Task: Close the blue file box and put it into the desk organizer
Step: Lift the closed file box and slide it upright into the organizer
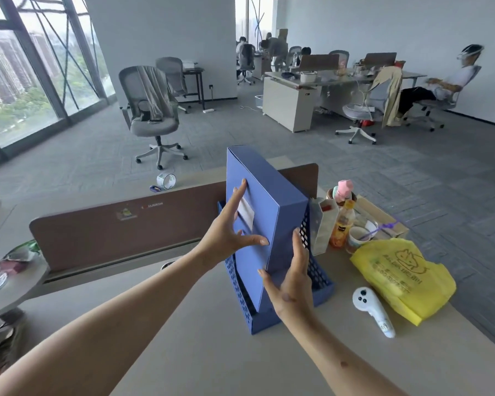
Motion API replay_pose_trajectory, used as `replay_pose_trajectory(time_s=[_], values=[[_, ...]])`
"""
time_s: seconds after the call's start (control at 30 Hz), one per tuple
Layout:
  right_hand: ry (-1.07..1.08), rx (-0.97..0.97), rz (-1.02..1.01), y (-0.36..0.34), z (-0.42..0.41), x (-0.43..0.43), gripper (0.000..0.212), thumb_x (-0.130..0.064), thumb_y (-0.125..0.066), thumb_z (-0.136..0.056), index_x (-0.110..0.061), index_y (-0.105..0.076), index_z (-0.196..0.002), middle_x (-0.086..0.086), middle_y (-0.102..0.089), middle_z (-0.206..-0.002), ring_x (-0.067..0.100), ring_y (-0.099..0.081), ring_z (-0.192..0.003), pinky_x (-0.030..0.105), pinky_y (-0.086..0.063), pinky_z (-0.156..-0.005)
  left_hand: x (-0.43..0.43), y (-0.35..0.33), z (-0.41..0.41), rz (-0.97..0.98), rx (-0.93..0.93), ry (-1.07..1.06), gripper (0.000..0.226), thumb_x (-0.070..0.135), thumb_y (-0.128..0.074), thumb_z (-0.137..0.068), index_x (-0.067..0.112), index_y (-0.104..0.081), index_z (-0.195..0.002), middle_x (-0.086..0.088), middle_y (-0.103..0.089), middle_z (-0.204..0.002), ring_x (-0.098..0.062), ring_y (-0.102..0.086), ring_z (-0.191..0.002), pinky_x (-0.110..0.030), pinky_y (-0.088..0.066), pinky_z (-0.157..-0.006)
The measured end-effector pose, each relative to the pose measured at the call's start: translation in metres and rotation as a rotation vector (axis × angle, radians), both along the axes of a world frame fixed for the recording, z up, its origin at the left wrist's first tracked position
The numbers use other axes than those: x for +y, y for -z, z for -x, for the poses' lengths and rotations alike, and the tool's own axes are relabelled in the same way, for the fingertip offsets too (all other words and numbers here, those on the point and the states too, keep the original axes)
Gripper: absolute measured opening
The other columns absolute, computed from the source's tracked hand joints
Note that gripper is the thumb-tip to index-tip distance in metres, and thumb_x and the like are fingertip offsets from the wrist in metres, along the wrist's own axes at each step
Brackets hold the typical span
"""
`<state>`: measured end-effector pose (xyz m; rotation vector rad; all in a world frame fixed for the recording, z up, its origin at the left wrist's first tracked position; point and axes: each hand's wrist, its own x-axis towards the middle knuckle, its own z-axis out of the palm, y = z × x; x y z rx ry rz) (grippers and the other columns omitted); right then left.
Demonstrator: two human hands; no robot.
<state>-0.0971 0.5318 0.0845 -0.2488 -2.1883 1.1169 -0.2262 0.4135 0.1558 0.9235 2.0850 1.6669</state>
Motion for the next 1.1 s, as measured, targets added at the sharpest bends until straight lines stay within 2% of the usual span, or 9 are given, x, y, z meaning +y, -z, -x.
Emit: replay_pose_trajectory(time_s=[0.17,0.37,0.53,0.63,0.7,0.77,0.83,0.97,1.1], values=[[0.016,0.027,0.022,0.029,0.010,-0.003,0.110,-0.008,-0.074,-0.081,-0.058,0.002,-0.143,-0.028,-0.015,-0.144,-0.030,-0.016,-0.127,-0.010,-0.023,-0.094,-0.001,0.020,0.004,0.020,0.023,-0.033,0.121,0.020,-0.090,-0.064,0.065,-0.011,-0.144,0.034,0.001,-0.154,-0.013,-0.005,-0.152,-0.041,-0.035,-0.114],[-0.004,-0.019,0.050,0.066,0.013,-0.007,0.108,-0.009,-0.072,-0.084,-0.059,0.004,-0.142,-0.047,-0.001,-0.145,-0.025,-0.015,-0.132,-0.008,-0.023,-0.099,-0.005,0.053,0.003,0.043,-0.008,-0.066,0.121,0.016,-0.090,-0.065,0.065,-0.012,-0.144,0.026,-0.004,-0.162,-0.010,-0.012,-0.151,-0.030,-0.038,-0.108],[0.018,-0.055,0.027,0.093,0.012,-0.010,0.109,-0.008,-0.071,-0.083,-0.057,0.006,-0.143,-0.044,-0.002,-0.146,-0.025,-0.010,-0.135,-0.004,-0.023,-0.103,-0.006,0.076,-0.005,0.036,-0.039,-0.097,0.116,0.013,-0.089,-0.067,0.073,-0.016,-0.135,0.029,-0.012,-0.160,-0.004,-0.019,-0.147,-0.026,-0.041,-0.106],[0.034,-0.099,0.009,0.107,0.011,-0.009,0.109,-0.006,-0.071,-0.084,-0.056,0.006,-0.144,-0.030,-0.013,-0.143,-0.022,-0.009,-0.137,0.006,-0.026,-0.109,-0.009,0.088,-0.008,0.061,-0.039,-0.115,0.114,0.018,-0.088,-0.068,0.068,-0.016,-0.140,0.033,-0.014,-0.159,-0.003,-0.022,-0.147,-0.033,-0.041,-0.110],[0.038,-0.115,-0.012,0.113,0.010,-0.011,0.106,-0.002,-0.071,-0.083,-0.046,0.001,-0.148,-0.017,-0.019,-0.145,-0.021,-0.006,-0.139,-0.003,-0.019,-0.106,-0.011,0.095,-0.009,0.083,-0.026,-0.111,0.114,0.021,-0.088,-0.068,0.064,-0.015,-0.144,0.038,-0.012,-0.156,-0.003,-0.021,-0.148,-0.031,-0.040,-0.110],[0.028,-0.113,-0.022,0.116,0.010,-0.013,0.100,0.001,-0.072,-0.081,-0.034,-0.005,-0.147,0.007,-0.021,-0.152,-0.020,-0.002,-0.139,-0.007,-0.015,-0.104,-0.011,0.097,-0.010,0.094,-0.018,-0.103,0.115,0.022,-0.088,-0.068,0.065,-0.013,-0.144,0.040,-0.010,-0.156,-0.004,-0.021,-0.148,-0.029,-0.039,-0.109],[0.028,-0.122,-0.032,0.118,0.009,-0.013,0.094,-0.001,-0.072,-0.082,-0.031,-0.009,-0.146,0.022,-0.024,-0.152,-0.023,0.000,-0.138,-0.009,-0.013,-0.102,-0.012,0.099,-0.012,0.105,-0.003,-0.103,0.114,0.022,-0.087,-0.069,0.066,-0.012,-0.143,0.037,-0.010,-0.158,-0.006,-0.021,-0.149,-0.029,-0.038,-0.108],[-0.009,-0.156,-0.040,0.116,0.007,0.000,0.092,-0.011,-0.067,-0.087,-0.039,-0.003,-0.148,0.013,-0.020,-0.156,-0.020,-0.002,-0.140,-0.007,-0.014,-0.104,-0.017,0.098,-0.016,0.159,0.057,-0.153,0.107,0.021,-0.084,-0.075,0.062,-0.014,-0.145,0.033,-0.017,-0.156,-0.007,-0.036,-0.142,-0.025,-0.041,-0.104],[-0.104,-0.089,-0.160,0.109,-0.015,0.014,0.093,-0.014,-0.071,-0.085,-0.027,-0.009,-0.152,0.002,-0.019,-0.158,-0.004,-0.012,-0.146,0.002,-0.018,-0.112,-0.033,0.093,-0.031,0.218,0.162,-0.313,0.084,0.037,-0.079,-0.078,0.050,-0.032,-0.146,0.025,-0.040,-0.141,-0.002,-0.053,-0.116,-0.022,-0.048,-0.093]])
